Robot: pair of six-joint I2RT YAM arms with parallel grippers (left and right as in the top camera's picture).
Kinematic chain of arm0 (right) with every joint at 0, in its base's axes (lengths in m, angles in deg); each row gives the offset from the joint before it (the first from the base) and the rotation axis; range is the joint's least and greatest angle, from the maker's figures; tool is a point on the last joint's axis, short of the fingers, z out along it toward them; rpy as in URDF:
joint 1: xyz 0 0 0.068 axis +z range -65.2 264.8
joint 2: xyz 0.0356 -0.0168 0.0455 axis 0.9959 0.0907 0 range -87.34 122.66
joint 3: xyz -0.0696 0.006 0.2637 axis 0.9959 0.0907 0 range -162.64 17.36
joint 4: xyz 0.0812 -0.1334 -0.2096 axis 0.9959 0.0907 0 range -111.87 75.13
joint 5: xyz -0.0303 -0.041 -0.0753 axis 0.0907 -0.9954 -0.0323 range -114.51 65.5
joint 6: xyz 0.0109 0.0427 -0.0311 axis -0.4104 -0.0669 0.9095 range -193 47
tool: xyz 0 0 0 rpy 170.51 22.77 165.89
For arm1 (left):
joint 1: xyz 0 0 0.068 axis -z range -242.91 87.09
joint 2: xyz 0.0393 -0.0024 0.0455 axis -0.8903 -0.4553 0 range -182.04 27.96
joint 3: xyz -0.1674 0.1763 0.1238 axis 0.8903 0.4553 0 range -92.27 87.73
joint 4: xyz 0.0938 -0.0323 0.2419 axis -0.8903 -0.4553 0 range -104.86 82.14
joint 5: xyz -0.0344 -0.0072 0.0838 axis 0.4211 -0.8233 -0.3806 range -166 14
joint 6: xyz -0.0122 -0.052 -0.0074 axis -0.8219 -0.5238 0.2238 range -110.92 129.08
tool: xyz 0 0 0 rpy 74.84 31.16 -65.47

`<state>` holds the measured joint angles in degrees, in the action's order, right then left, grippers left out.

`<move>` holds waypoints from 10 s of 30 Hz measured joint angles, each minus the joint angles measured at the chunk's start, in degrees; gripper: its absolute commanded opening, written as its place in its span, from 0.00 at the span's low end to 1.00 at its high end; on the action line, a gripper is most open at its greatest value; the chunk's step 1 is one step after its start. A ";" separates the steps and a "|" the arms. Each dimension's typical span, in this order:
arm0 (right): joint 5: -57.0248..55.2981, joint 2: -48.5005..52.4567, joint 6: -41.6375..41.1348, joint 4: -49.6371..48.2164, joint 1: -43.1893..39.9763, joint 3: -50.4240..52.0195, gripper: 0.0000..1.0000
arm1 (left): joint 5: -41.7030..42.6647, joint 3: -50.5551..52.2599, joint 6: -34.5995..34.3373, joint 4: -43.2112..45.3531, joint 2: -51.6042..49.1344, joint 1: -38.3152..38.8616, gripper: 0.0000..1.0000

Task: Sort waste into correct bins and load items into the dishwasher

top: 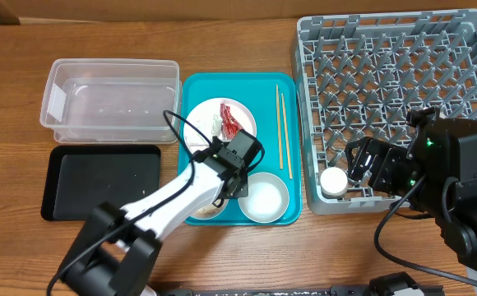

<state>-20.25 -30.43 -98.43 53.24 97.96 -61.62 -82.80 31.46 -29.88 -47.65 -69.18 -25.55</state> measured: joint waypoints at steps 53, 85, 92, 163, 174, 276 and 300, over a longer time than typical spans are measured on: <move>0.00 0.00 -0.04 0.48 0.00 0.00 1.00 | 84.87 -5.14 78.90 -50.01 -8.85 -73.75 0.04; -0.02 0.00 0.00 0.74 0.00 0.00 1.00 | 78.31 -9.11 79.87 -46.05 6.73 -65.42 0.04; 0.48 0.00 -0.02 0.74 0.00 0.00 1.00 | 51.69 -9.46 49.57 -31.41 14.69 -45.53 0.04; -1.81 29.57 3.21 -20.11 23.26 17.62 0.64 | 0.85 -24.79 9.57 -28.79 30.36 -6.01 0.46; -11.93 6.99 -0.48 -14.16 22.86 5.16 0.97 | 0.09 -24.79 15.37 -15.47 10.60 -6.01 0.47; -13.40 -9.64 -4.94 -5.25 22.82 4.83 1.00 | 7.82 -45.81 26.32 -30.64 -0.68 -33.70 0.69; -19.69 -9.64 -9.33 -12.52 22.82 4.83 1.00 | 8.55 -46.99 28.65 -36.74 30.38 -22.75 1.00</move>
<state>-39.95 -40.07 -107.76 40.71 120.78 -56.79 -74.26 -15.53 -1.23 -84.39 -38.80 -48.30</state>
